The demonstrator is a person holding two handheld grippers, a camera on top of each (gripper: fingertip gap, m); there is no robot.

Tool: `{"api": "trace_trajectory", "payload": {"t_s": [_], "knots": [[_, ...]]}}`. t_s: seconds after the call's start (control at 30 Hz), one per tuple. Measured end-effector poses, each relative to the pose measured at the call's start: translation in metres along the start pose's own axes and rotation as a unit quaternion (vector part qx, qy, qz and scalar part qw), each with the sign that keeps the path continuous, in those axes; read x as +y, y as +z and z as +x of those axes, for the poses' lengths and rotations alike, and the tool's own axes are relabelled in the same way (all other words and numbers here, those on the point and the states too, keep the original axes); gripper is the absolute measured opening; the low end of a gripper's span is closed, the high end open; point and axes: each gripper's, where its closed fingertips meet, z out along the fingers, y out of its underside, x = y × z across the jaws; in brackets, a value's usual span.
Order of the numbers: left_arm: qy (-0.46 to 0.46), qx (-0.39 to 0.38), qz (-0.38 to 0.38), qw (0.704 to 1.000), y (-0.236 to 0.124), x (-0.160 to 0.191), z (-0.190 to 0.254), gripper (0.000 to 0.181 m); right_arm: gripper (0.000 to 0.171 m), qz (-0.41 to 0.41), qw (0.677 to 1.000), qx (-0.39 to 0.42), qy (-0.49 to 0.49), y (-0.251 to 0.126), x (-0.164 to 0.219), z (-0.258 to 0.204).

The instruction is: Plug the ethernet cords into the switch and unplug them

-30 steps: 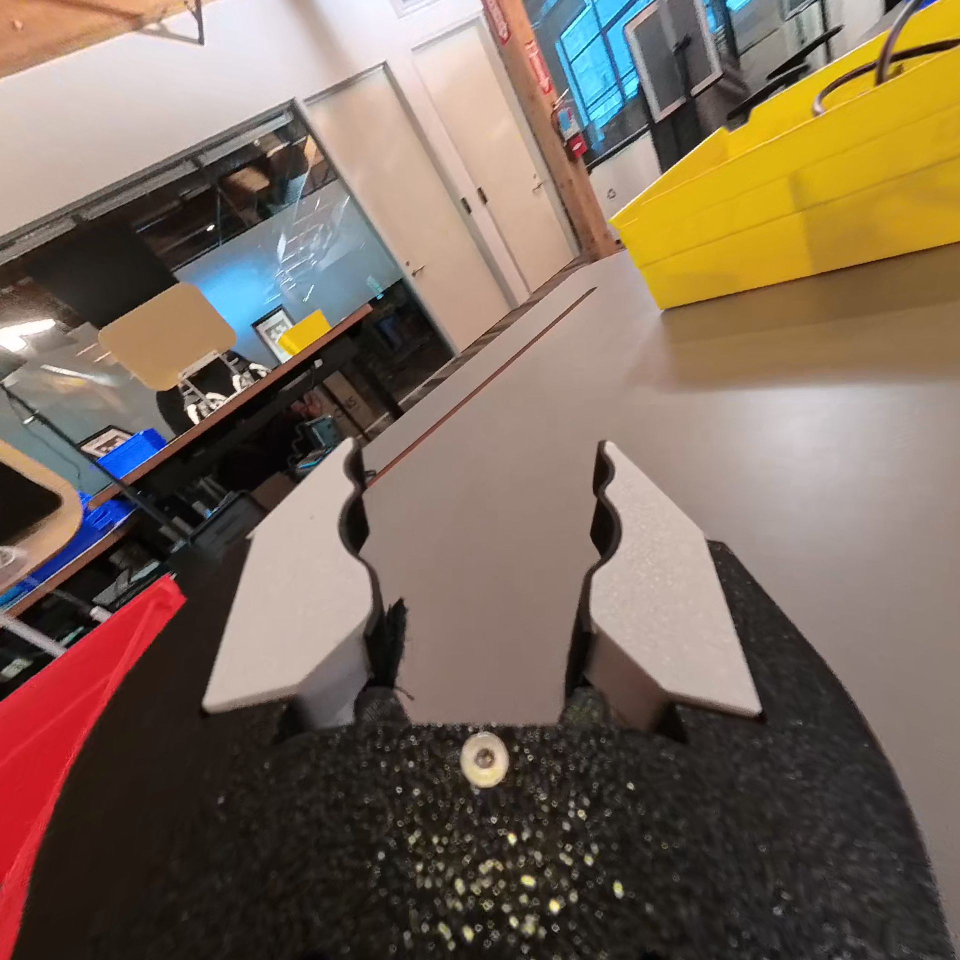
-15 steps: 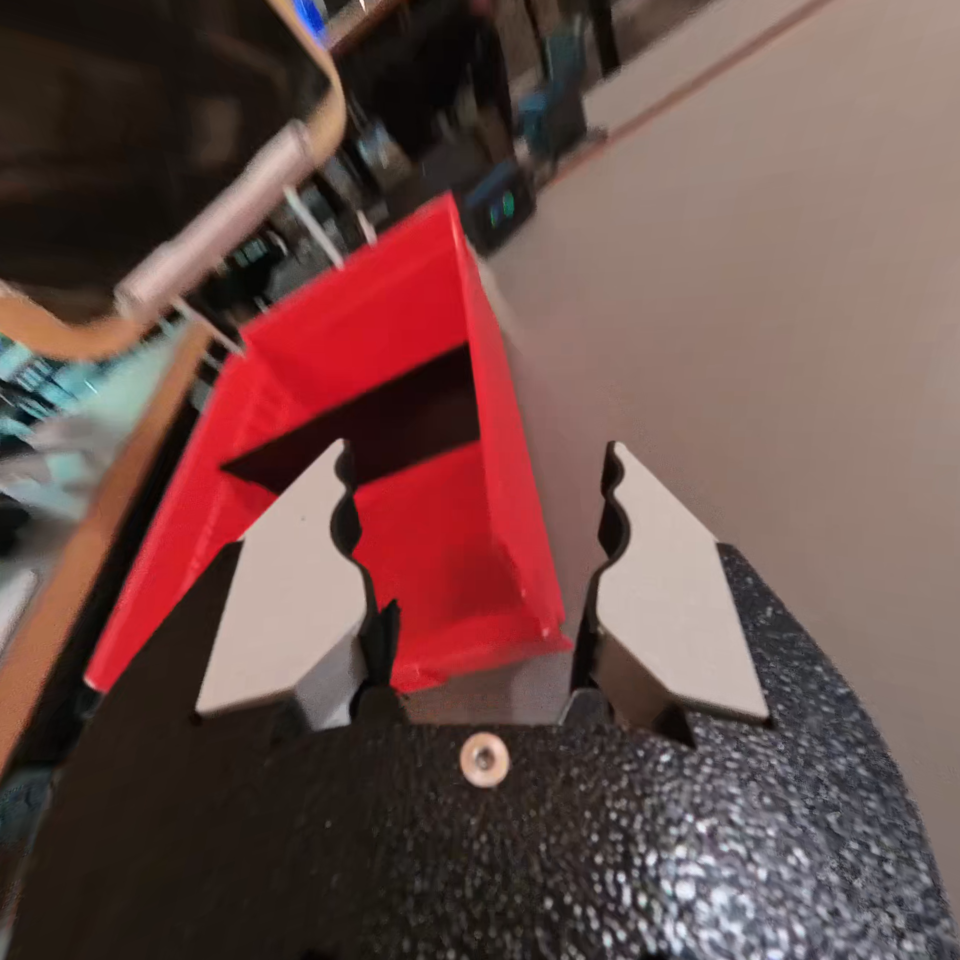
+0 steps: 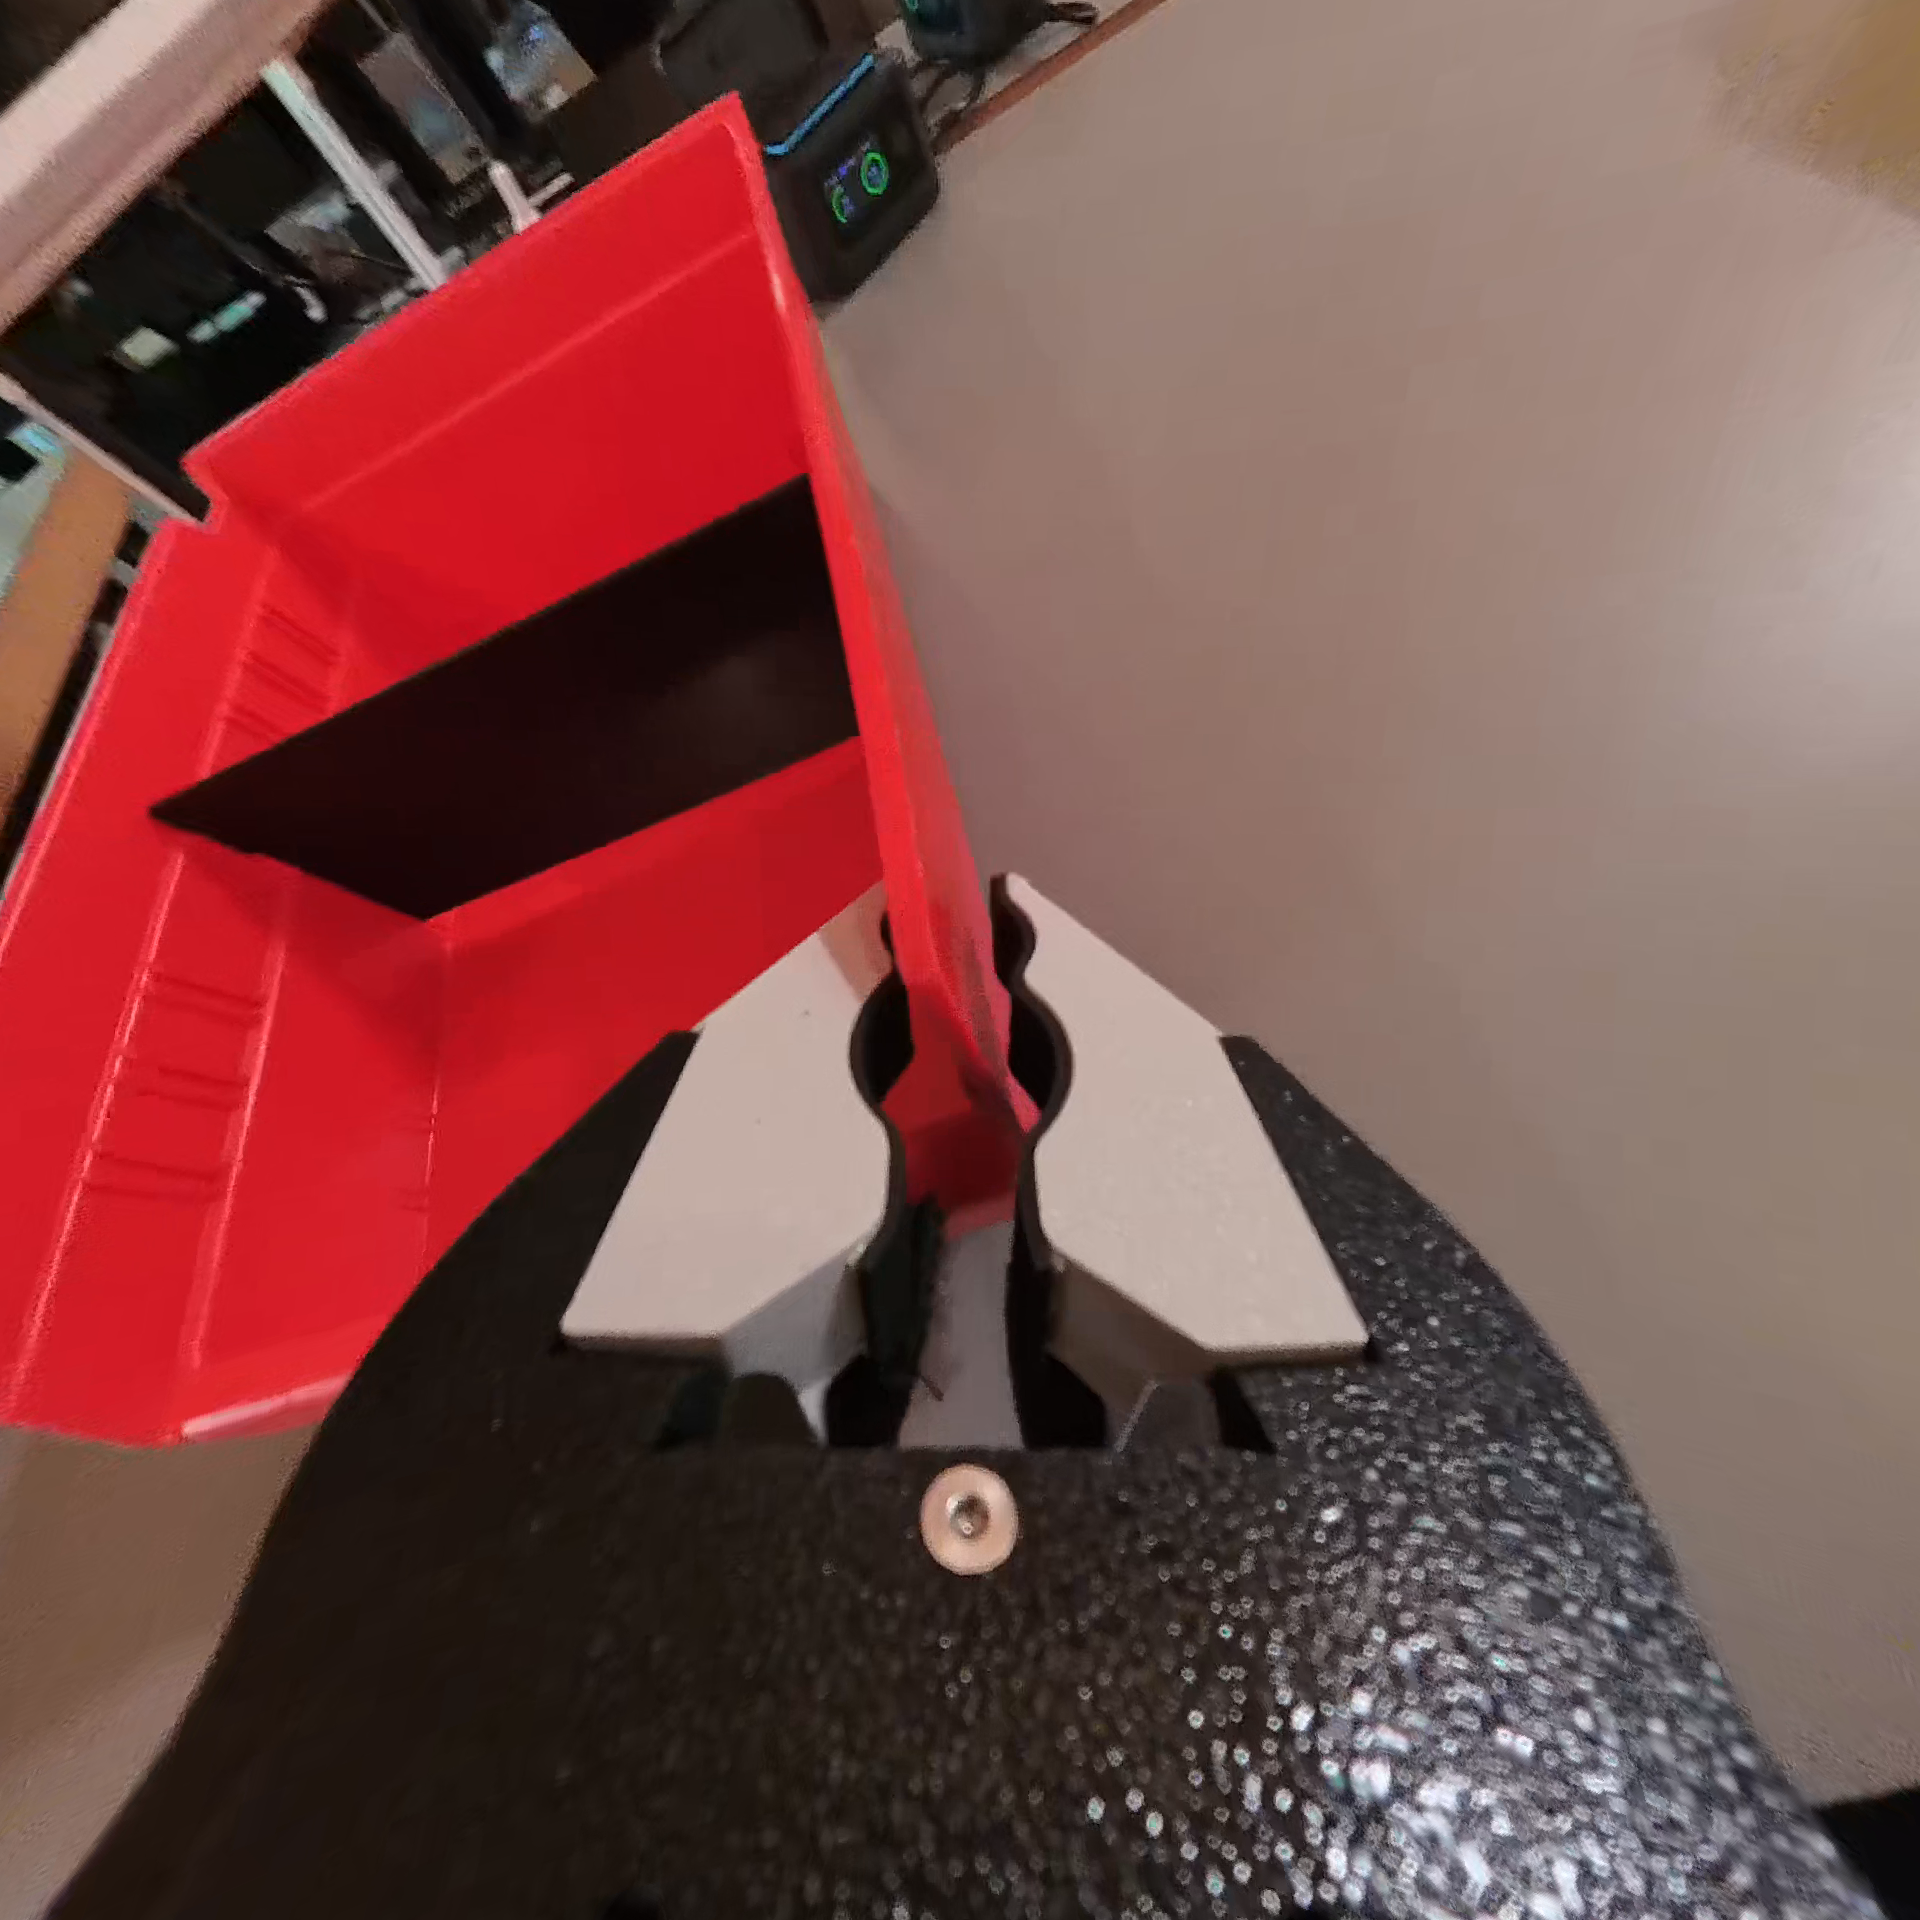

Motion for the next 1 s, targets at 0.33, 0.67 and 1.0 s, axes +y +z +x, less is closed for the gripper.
{"api": "trace_trajectory", "payload": {"t_s": [0.33, 0.67, 1.0], "knots": [[-0.041, -0.042, 0.075, 0.995, -0.029, -0.008, -0.043, 0.005, 0.004, 0.006, 0.998, -0.05, -0.04, 0.033, -0.022, -0.108], [0.002, -0.037, 0.11, 0.993, -0.067, -0.047, -0.04, 0.005, 0.004, 0.082, 0.989, -0.12, -0.02, 0.05, -0.044, -0.255], [0.009, 0.002, 0.125, 0.992, -0.08, -0.063, -0.017, 0.006, 0.015, 0.099, 0.965, -0.227, -0.087, 0.054, -0.054, -0.351]]}}
